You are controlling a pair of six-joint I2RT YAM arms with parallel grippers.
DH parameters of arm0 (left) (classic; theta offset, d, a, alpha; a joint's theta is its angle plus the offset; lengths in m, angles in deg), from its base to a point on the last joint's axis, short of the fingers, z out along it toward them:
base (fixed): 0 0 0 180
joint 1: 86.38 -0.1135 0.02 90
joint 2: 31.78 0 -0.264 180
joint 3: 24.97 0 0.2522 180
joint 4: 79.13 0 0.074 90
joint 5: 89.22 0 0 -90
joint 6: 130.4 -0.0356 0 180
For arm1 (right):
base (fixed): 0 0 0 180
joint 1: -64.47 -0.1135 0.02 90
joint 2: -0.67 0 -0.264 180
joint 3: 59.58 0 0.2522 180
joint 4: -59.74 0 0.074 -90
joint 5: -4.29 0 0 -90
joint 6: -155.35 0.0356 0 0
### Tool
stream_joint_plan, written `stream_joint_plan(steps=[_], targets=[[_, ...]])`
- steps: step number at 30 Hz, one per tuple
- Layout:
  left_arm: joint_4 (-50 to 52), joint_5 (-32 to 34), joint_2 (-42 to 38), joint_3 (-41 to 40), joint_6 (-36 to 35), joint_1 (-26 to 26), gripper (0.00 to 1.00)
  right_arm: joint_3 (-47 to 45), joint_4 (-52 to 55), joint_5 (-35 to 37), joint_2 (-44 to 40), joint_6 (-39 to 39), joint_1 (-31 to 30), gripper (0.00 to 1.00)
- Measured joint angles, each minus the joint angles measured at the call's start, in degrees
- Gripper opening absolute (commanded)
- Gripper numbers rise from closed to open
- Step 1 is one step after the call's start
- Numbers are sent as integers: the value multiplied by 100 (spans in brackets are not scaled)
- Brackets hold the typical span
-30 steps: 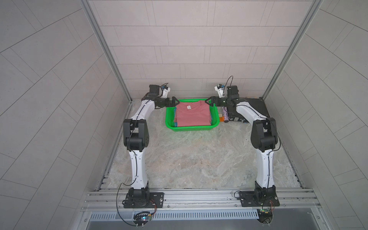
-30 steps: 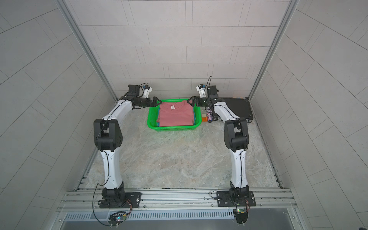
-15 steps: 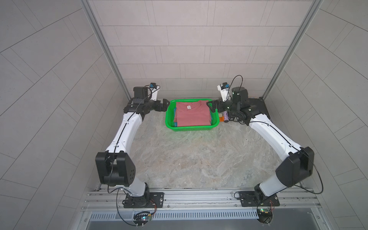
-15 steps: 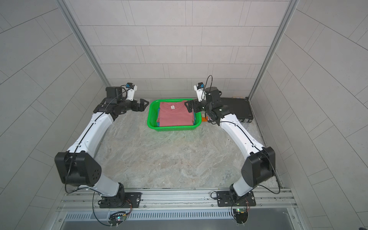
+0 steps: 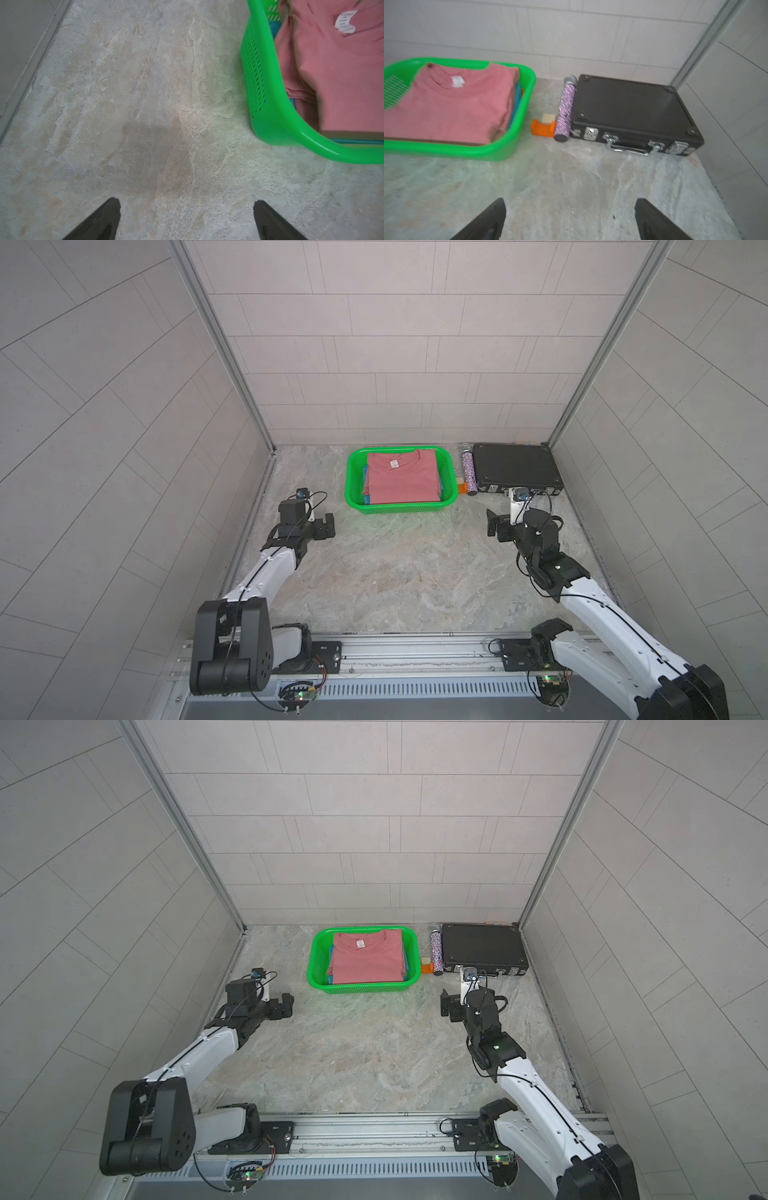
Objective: Put the folded t-shirts into the basket
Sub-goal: Place the T-shirt in the bin, then reset both arms
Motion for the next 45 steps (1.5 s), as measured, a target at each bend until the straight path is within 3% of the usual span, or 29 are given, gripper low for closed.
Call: stream_joint_plan(steps=[6,11,14,17,25,32,45], targets=[[-1869,-457,295,-772,142,17,100,-691,-1252,428,789,-103,439,100],[-3143,-531,1084,-796,146,136,100,-815,-3040,656,1904,-229,568,100],[-3578,-483,1631,-748,142,216,100,-852,-4170,713,2841,-404,610,100],[-3698,-444,1698,-750,142,238,100,-837,-4804,640,3613,-505,704,100],[-3842,-378,1703,-693,142,264,100,-708,-5250,-199,3919,-420,1340,100],[-3908,-339,1700,-693,136,286,100,-588,-5281,-918,3923,-398,1467,100],[-3923,-299,1698,-695,129,299,100,-516,-5062,-1189,3901,-391,1506,100]])
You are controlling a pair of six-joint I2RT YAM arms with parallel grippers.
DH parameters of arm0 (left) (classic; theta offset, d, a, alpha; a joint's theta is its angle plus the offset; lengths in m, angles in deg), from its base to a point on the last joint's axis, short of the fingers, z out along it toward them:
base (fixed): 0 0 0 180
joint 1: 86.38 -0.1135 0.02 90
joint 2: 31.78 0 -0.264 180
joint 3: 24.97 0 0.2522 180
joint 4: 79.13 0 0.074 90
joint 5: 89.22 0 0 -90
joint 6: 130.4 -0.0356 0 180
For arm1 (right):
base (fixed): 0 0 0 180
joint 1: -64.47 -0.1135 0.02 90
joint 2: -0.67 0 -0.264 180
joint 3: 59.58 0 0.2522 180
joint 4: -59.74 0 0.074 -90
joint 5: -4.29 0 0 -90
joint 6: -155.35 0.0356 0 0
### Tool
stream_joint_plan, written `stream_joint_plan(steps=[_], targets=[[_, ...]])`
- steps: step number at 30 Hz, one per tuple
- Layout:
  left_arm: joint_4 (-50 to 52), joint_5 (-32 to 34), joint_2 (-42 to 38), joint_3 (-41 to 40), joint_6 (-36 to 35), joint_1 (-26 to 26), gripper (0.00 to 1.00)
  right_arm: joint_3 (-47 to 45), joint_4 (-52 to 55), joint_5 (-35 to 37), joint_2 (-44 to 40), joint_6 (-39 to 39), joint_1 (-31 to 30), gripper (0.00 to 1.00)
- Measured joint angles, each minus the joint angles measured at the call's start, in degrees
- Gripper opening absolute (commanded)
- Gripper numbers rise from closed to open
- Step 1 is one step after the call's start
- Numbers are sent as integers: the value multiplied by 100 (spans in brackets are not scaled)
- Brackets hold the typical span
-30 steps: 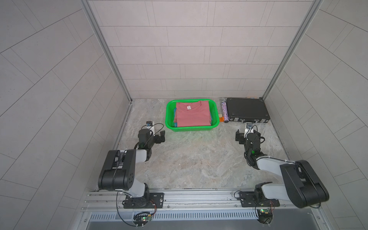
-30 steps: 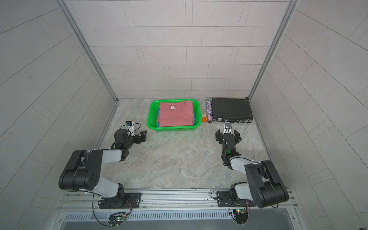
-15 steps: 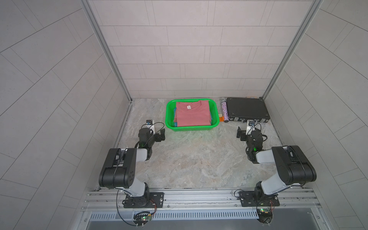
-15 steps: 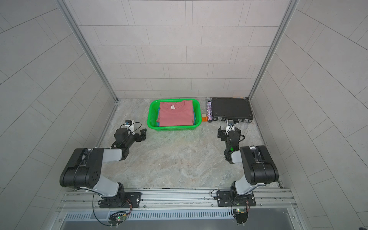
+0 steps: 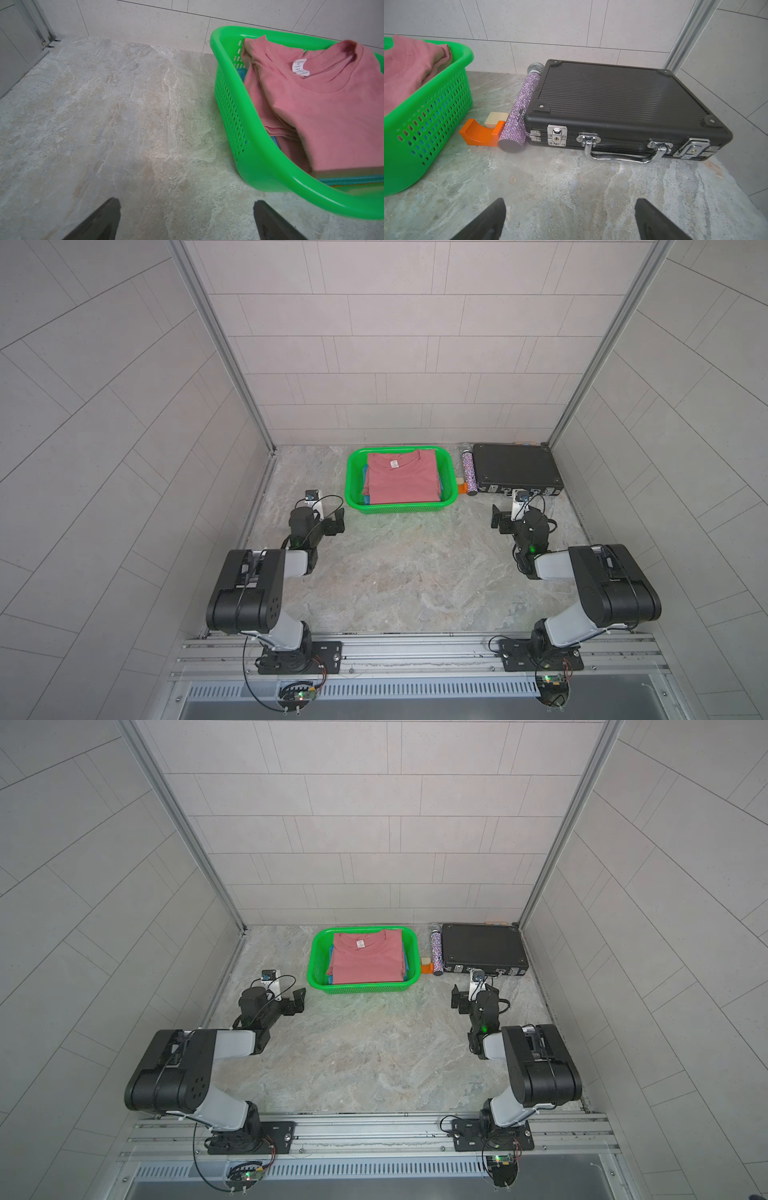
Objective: Put the folded t-shirts into the basket
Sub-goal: Reset both arms
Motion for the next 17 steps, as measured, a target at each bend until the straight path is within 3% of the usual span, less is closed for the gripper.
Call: stream_joint_plan(steps=[17], targets=[[13,157,-2,0,-4,103,100,0,33,-15,0,0,20,100]])
